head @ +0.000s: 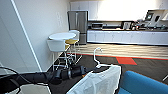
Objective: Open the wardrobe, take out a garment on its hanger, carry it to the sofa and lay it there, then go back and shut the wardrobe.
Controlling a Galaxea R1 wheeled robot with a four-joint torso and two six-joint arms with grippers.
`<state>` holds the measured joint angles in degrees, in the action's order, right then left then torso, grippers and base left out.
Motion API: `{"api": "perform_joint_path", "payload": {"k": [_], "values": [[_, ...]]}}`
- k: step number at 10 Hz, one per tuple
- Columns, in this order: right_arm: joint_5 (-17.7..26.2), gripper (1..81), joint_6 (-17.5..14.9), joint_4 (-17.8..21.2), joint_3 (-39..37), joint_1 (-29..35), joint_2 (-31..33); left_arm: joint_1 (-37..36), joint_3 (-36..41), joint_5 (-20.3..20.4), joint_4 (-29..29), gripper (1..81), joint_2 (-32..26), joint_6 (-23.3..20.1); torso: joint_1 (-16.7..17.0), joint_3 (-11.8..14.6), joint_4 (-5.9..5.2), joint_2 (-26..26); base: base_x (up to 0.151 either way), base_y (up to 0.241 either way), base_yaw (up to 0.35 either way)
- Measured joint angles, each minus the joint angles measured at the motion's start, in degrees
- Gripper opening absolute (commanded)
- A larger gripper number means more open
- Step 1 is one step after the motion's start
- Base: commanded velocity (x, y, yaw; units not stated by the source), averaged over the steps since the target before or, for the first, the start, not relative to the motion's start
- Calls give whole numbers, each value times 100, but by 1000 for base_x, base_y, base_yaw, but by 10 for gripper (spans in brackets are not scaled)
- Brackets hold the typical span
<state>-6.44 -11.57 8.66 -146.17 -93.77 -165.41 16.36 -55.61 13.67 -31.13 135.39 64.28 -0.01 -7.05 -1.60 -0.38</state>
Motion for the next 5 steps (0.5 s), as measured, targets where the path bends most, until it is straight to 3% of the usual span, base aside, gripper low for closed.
{"api": "perform_joint_path", "payload": {"k": [2, 5], "values": [[-10, 811, 0, 0, -2, 30, -5, 0, 13, 0, -23, 10, 2, 0, 1, -24, 0, 0, 0, 0, -257], [0, 811, -2, -12, -2, 44, -30, 1, 35, 0, -50, 10, 63, 0, 6, -433, 0, -5, 0, 0, -258]]}}
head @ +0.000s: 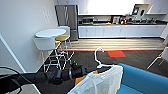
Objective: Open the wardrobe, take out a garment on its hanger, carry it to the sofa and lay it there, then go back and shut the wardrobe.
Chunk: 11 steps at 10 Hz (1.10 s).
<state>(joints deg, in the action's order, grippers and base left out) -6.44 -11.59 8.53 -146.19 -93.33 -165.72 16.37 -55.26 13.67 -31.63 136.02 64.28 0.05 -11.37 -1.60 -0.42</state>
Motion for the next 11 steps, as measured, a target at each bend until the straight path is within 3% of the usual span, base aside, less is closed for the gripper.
{"api": "perform_joint_path", "payload": {"k": [11], "values": [[-20, 811, 2, -2, -4, 45, -46, 29, -6, -66, -77, 10, 13, 0, -8, -96, 0, 7, 0, 0, -258]]}}
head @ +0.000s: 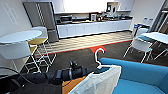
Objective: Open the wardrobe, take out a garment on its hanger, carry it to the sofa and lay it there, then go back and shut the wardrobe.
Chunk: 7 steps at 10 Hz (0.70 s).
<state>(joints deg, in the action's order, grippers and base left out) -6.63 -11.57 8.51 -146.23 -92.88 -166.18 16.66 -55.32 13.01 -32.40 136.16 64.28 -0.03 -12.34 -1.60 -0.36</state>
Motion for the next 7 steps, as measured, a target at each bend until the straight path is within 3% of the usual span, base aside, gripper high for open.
{"api": "perform_joint_path", "payload": {"k": [7], "values": [[2, 811, 0, 0, 0, 2, -2, 33, 0, 5, -17, 10, -18, 0, 0, 0, 0, 0, 0, 0, -261]]}}
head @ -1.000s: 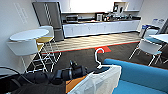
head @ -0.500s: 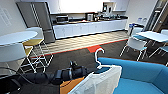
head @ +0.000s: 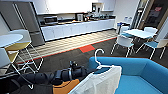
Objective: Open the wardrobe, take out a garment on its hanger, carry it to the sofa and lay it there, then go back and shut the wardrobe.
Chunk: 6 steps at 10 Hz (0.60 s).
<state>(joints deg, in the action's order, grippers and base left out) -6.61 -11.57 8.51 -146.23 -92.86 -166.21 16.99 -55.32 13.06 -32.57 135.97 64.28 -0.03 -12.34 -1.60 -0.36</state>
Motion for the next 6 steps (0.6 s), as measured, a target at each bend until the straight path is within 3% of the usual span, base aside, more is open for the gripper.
{"api": "perform_joint_path", "payload": {"k": [6], "values": [[0, 811, -2, 0, 0, 0, 0, 1, 0, -2, -6, 10, -41, -1, 0, 0, 0, 0, 0, 0, -272]]}}
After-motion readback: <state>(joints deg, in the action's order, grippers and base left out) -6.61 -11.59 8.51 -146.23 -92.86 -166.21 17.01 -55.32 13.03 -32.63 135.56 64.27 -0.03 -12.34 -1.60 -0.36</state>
